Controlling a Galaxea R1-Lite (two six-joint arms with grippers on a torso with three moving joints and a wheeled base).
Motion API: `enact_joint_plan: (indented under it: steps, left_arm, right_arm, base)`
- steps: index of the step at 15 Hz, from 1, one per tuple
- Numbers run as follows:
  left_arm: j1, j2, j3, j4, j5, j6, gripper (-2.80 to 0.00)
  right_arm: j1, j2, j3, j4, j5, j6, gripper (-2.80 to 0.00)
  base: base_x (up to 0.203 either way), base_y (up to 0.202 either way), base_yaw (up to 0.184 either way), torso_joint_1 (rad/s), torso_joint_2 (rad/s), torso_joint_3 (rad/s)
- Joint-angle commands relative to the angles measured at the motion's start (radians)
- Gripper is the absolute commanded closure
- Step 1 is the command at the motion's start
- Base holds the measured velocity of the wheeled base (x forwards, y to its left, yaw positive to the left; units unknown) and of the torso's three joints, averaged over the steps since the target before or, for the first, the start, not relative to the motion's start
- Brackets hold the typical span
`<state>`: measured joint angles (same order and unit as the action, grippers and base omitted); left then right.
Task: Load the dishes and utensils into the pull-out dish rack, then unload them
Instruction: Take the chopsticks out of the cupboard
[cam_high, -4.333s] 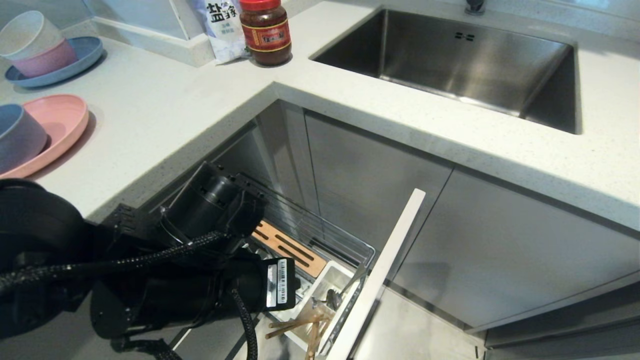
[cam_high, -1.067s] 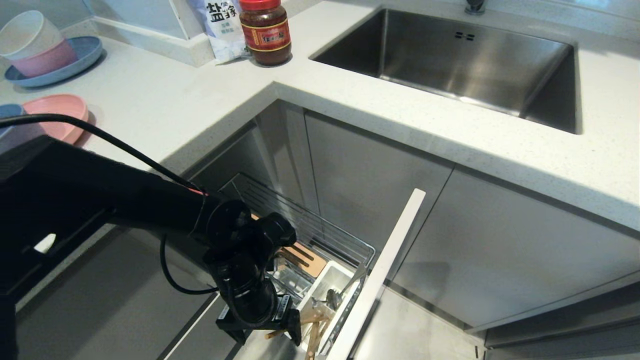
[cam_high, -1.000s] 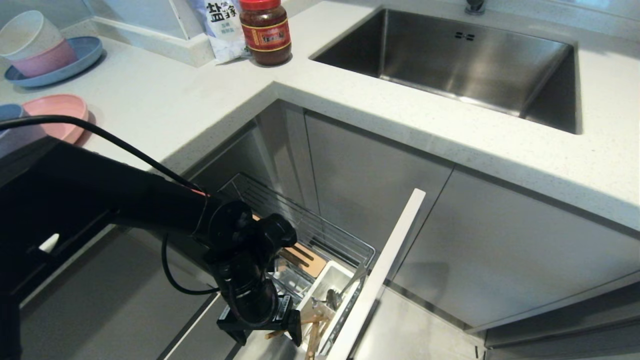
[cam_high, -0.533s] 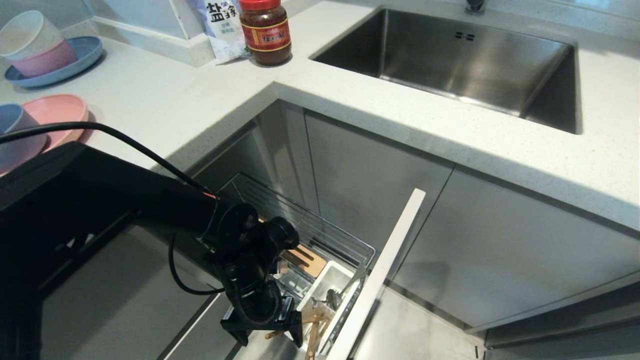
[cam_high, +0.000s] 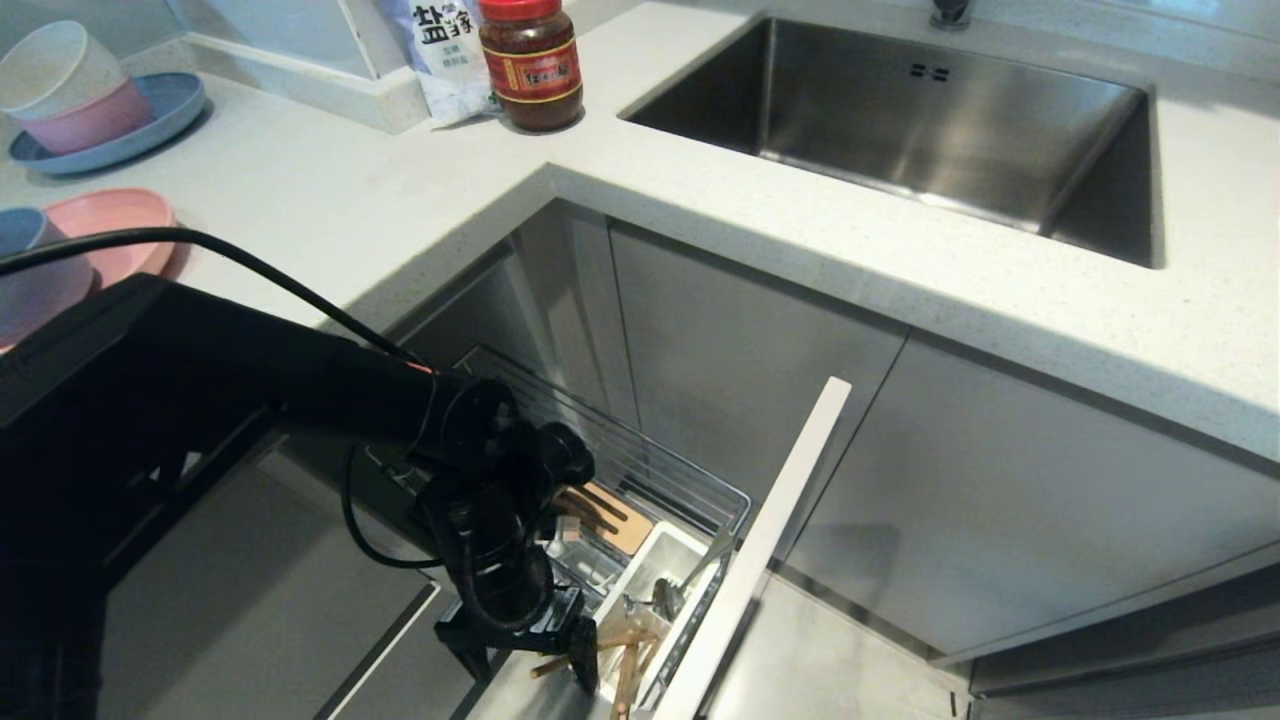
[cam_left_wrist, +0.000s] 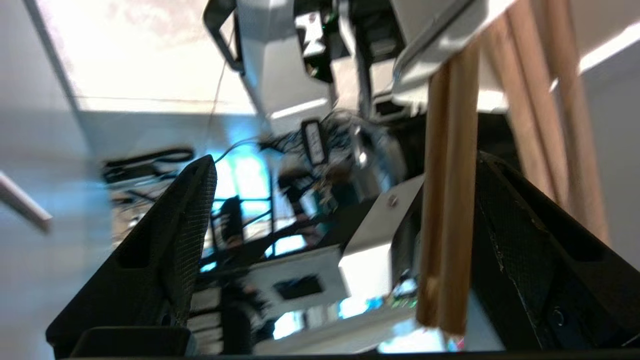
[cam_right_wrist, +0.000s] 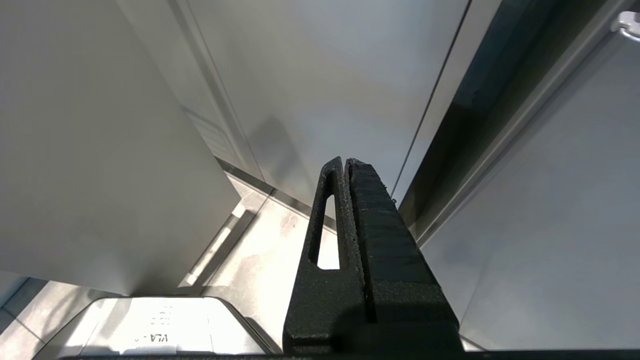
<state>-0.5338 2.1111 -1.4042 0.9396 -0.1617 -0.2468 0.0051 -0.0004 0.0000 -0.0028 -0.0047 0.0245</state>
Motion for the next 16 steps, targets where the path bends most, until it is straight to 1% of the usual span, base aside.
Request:
enact_joint_plan:
  steps: [1,7,9,16]
  left_arm:
    - [0.005,0.020,-0.037,0.045,-0.001,0.022,-2.80]
    - [0.002,0.081,-0.137,0.128,-0.016,0.033,-2.80]
    - [-0.005,0.097,-0.164,0.135,-0.024,0.032,-2.80]
    - [-0.006,0.106,-0.164,0.143,-0.030,0.032,-2.80]
  right_arm:
    - [0.000,-0.004,0.002,0.000,0.000,0.000,0.00]
    - [0.000,-0.004,0.002,0.000,0.000,0.000,0.00]
    - [0.000,-0.004,0.002,0.000,0.000,0.000,0.00]
    - [0.001,-0.004,0.002,0.000,0.000,0.000,0.00]
  base:
    - [0.000,0.000,0.000,0.000,0.00,0.000]
    - [0.000,0.000,0.000,0.000,0.00,0.000]
    - [0.000,0.000,0.000,0.000,0.00,0.000]
    - [0.000,0.000,0.000,0.000,0.00,0.000]
